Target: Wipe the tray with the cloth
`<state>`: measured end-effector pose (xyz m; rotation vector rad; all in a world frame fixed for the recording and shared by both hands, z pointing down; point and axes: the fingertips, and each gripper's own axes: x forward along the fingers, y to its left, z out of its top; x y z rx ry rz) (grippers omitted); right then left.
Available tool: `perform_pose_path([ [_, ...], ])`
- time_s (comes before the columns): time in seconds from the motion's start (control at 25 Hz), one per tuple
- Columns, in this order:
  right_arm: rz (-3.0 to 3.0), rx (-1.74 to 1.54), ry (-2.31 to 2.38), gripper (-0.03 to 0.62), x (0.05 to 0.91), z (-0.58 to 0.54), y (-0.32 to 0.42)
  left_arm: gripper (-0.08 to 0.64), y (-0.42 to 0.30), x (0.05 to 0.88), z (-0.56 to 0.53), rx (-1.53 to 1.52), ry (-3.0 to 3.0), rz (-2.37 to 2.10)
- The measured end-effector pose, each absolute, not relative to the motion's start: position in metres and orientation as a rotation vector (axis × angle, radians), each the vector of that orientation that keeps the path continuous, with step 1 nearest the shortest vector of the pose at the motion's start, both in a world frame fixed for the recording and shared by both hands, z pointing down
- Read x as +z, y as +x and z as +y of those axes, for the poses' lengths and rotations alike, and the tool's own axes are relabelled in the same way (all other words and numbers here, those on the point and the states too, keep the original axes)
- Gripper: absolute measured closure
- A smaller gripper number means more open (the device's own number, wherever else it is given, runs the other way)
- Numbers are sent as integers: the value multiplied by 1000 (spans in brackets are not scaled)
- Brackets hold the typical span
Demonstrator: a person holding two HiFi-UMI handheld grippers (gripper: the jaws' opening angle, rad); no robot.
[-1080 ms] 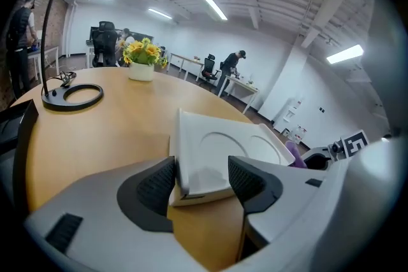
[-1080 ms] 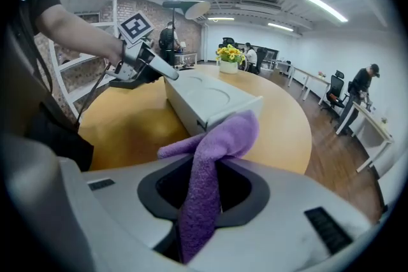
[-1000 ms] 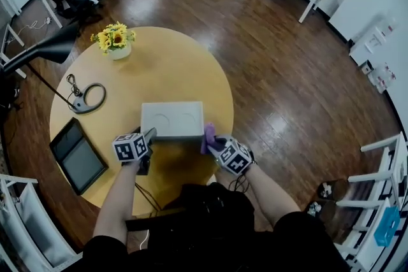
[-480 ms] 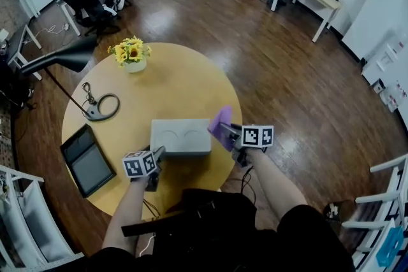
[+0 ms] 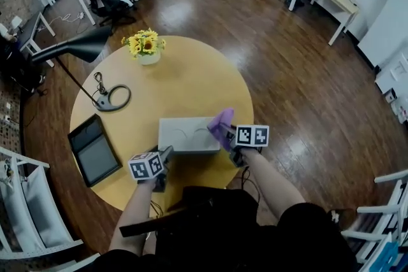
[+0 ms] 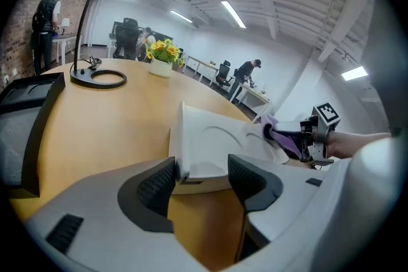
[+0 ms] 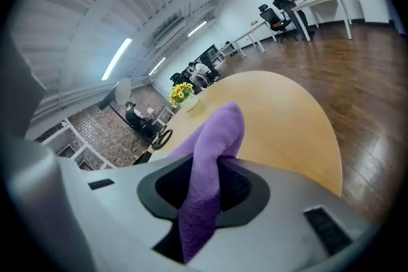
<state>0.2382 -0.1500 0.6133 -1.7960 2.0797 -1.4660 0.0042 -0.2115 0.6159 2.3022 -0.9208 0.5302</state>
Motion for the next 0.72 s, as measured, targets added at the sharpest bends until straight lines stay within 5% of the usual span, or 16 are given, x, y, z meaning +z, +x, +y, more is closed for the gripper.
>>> perform_pose_path([
  [0.32,1801,-1500,-1398,500,625,-82,213,308,2,618,-213,490,2288,-913],
  [0.72,2177,-1497,-1587,500,614,-69,195,311,-1,612,-201,439,2282,-940],
])
